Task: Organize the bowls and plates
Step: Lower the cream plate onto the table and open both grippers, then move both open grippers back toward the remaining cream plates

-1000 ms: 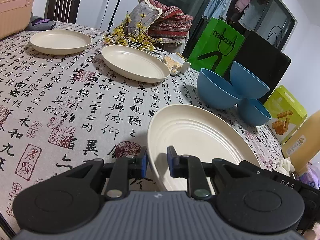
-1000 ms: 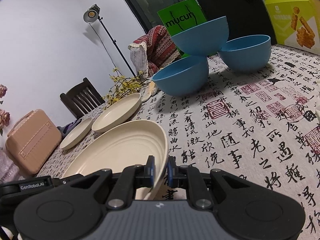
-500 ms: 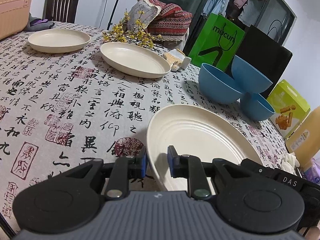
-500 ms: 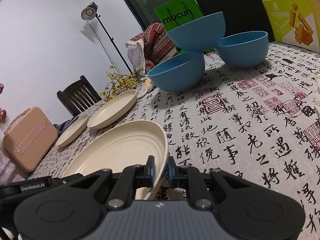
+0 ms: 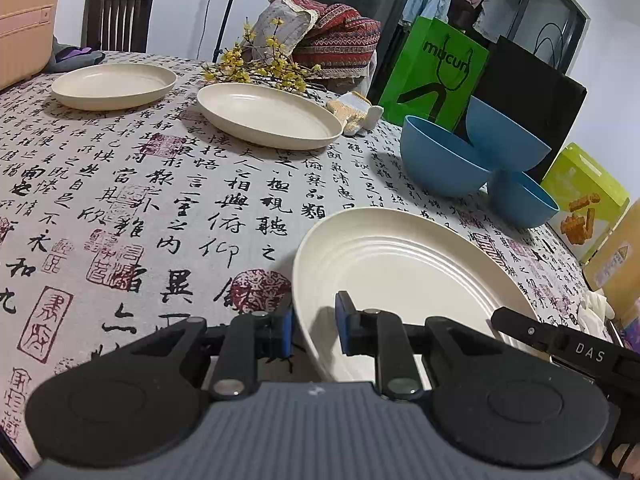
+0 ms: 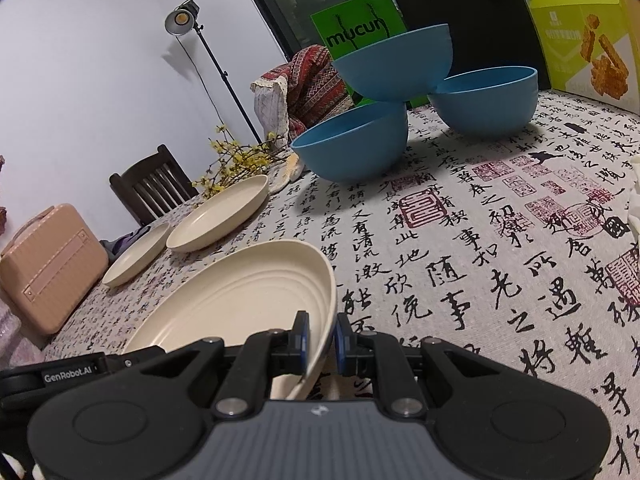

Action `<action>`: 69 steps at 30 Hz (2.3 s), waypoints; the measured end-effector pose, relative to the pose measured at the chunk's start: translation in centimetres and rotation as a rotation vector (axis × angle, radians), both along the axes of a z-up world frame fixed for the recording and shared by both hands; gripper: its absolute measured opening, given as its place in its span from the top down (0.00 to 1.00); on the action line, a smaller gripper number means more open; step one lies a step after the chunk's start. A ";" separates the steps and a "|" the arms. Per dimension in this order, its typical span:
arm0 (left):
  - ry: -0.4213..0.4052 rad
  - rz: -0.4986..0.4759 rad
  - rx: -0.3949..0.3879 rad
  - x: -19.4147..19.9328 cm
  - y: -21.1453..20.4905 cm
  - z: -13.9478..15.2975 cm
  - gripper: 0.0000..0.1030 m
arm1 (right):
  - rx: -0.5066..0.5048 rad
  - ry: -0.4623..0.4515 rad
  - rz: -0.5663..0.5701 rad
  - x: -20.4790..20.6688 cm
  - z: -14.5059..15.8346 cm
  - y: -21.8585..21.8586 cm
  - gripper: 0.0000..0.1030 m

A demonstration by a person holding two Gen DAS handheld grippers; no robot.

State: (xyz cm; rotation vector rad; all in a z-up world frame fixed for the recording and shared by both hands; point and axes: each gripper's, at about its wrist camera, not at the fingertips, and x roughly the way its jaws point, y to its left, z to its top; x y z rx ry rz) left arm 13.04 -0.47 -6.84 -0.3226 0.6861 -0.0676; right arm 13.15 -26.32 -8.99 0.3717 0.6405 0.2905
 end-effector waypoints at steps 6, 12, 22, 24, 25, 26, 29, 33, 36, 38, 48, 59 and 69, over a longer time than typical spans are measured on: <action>-0.013 -0.010 0.027 -0.1 -0.4 -0.1 0.80 | -0.020 -0.010 0.000 0.0 -0.2 0.0 0.87; -0.026 -0.018 0.050 -0.3 -0.7 -0.2 0.80 | -0.034 -0.019 0.001 0.0 -0.3 0.0 0.87; -0.036 0.000 0.042 -0.6 0.0 -0.1 0.69 | -0.054 -0.031 0.024 -0.1 -0.1 0.2 0.77; -0.043 0.007 0.037 -0.8 0.2 0.0 0.61 | -0.054 -0.040 0.028 -0.2 0.1 0.2 0.69; -0.047 0.010 0.033 -0.8 0.4 0.0 0.61 | -0.056 -0.044 0.028 -0.3 0.2 0.3 0.67; -0.050 0.013 0.031 -0.9 0.5 0.1 0.59 | -0.058 -0.049 0.028 -0.3 0.3 0.3 0.61; -0.062 0.019 0.037 -1.1 0.7 0.4 0.52 | -0.060 -0.063 0.030 -0.4 0.5 0.4 0.52; -0.091 0.031 0.045 -1.5 1.2 1.0 0.37 | -0.061 -0.074 0.035 -0.5 0.8 0.5 0.42; -0.117 0.037 0.046 -1.9 1.7 1.6 0.26 | -0.064 -0.083 0.037 -0.5 1.1 0.6 0.32; -0.133 0.043 0.047 -2.1 2.0 2.0 0.18 | -0.067 -0.092 0.039 -0.6 1.2 0.7 0.26; -0.172 0.074 0.039 -2.9 3.9 3.0 0.00 | -0.085 -0.126 0.044 -0.8 2.3 1.3 0.00; -0.183 0.102 0.051 -3.3 5.7 4.0 0.00 | -0.096 -0.150 0.048 -0.9 3.6 2.6 0.00; -0.213 0.114 0.062 -3.9 7.3 6.0 0.00 | -0.104 -0.180 0.051 -1.2 5.3 4.2 0.00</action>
